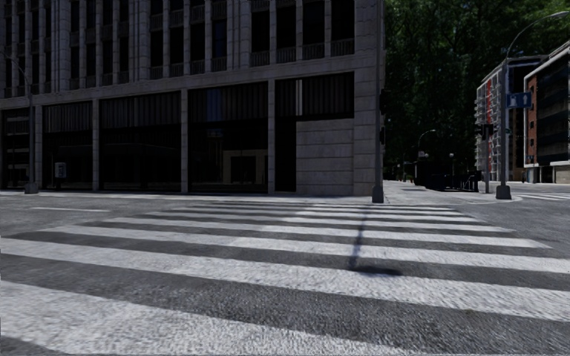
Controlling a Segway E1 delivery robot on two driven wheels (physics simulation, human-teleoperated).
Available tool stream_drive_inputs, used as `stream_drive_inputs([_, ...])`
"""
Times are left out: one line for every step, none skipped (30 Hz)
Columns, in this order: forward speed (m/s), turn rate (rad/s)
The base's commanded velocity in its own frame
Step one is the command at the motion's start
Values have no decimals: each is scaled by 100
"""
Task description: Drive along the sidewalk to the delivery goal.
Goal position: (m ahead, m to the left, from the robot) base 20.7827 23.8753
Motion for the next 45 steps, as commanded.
stream_drive_inputs([200, 19])
stream_drive_inputs([200, 10])
stream_drive_inputs([200, 0])
stream_drive_inputs([200, 0])
stream_drive_inputs([200, 0])
stream_drive_inputs([200, 0])
stream_drive_inputs([200, 0])
stream_drive_inputs([200, 0])
stream_drive_inputs([200, 0])
stream_drive_inputs([200, 0])
stream_drive_inputs([200, 0])
stream_drive_inputs([200, 0])
stream_drive_inputs([200, 0])
stream_drive_inputs([200, 0])
stream_drive_inputs([200, 0])
stream_drive_inputs([200, 0])
stream_drive_inputs([200, 0])
stream_drive_inputs([200, 0])
stream_drive_inputs([200, 0])
stream_drive_inputs([200, 0])
stream_drive_inputs([200, 0])
stream_drive_inputs([200, 0])
stream_drive_inputs([200, 0])
stream_drive_inputs([200, 0])
stream_drive_inputs([200, 0])
stream_drive_inputs([200, 0])
stream_drive_inputs([200, 0])
stream_drive_inputs([200, 0])
stream_drive_inputs([200, 0])
stream_drive_inputs([200, 0])
stream_drive_inputs([200, 0])
stream_drive_inputs([200, 0])
stream_drive_inputs([200, 0])
stream_drive_inputs([200, 0])
stream_drive_inputs([200, 0])
stream_drive_inputs([200, 0])
stream_drive_inputs([200, 0])
stream_drive_inputs([200, 0])
stream_drive_inputs([200, 0])
stream_drive_inputs([200, 0])
stream_drive_inputs([200, 0])
stream_drive_inputs([200, 0])
stream_drive_inputs([200, 0])
stream_drive_inputs([200, 0])
stream_drive_inputs([200, 0])
